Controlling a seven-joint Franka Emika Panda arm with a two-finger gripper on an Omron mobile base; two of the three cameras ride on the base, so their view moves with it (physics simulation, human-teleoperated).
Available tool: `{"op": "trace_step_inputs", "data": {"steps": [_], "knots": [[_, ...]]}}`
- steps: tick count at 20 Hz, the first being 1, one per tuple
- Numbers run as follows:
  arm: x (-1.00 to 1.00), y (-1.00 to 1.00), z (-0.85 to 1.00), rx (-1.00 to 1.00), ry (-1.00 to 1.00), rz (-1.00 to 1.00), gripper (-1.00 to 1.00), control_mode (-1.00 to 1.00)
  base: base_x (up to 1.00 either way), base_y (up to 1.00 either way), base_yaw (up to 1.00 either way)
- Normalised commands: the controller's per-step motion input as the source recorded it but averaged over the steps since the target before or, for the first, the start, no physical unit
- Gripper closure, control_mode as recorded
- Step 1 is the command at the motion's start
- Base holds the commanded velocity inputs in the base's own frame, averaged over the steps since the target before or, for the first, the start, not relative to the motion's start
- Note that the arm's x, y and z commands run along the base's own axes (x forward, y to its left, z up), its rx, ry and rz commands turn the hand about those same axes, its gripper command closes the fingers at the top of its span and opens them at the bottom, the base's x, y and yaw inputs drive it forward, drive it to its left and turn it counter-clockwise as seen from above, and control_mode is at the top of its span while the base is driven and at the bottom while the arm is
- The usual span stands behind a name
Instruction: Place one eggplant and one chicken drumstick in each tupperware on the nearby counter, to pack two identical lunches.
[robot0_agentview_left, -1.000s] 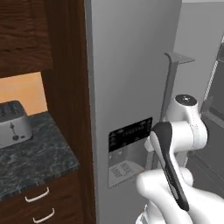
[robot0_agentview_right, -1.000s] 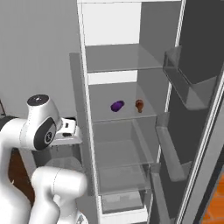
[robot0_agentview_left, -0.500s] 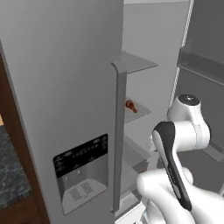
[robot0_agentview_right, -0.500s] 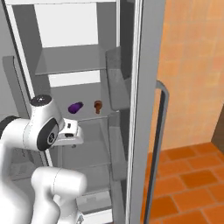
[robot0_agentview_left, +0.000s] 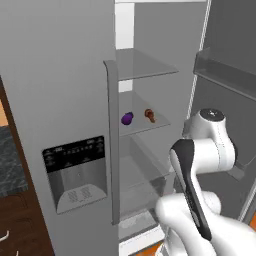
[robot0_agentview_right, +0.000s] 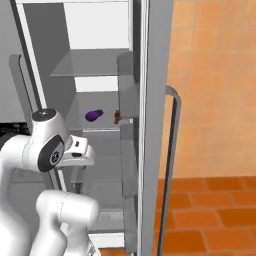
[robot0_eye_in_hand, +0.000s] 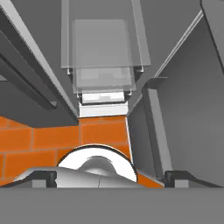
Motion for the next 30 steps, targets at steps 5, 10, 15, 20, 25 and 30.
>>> {"op": "trace_step_inputs", "data": {"steps": [5, 10, 15, 20, 25, 30], "knots": [[0.00, 0.00, 0.00, 0.00, 0.00, 0.00, -1.00, 1.00, 0.89, 0.00, 0.34], [0.00, 0.00, 0.00, 0.00, 0.00, 0.00, -1.00, 1.00, 0.76, 0.00, 0.11], [0.32, 0.00, -0.02, 0.00, 0.00, 0.00, -1.00, -1.00, 0.25, 0.00, 0.00], [0.78, -0.37, 0.00, 0.00, -0.04, -0.04, -1.00, -1.00, 0.00, 0.00, 0.00], [0.99, -0.29, 0.00, 0.00, -0.01, -0.18, -1.00, -1.00, 0.00, 0.00, 0.00], [1.00, -0.24, 0.00, 0.00, 0.00, -0.26, -1.00, -1.00, 0.00, 0.00, 0.00]]}}
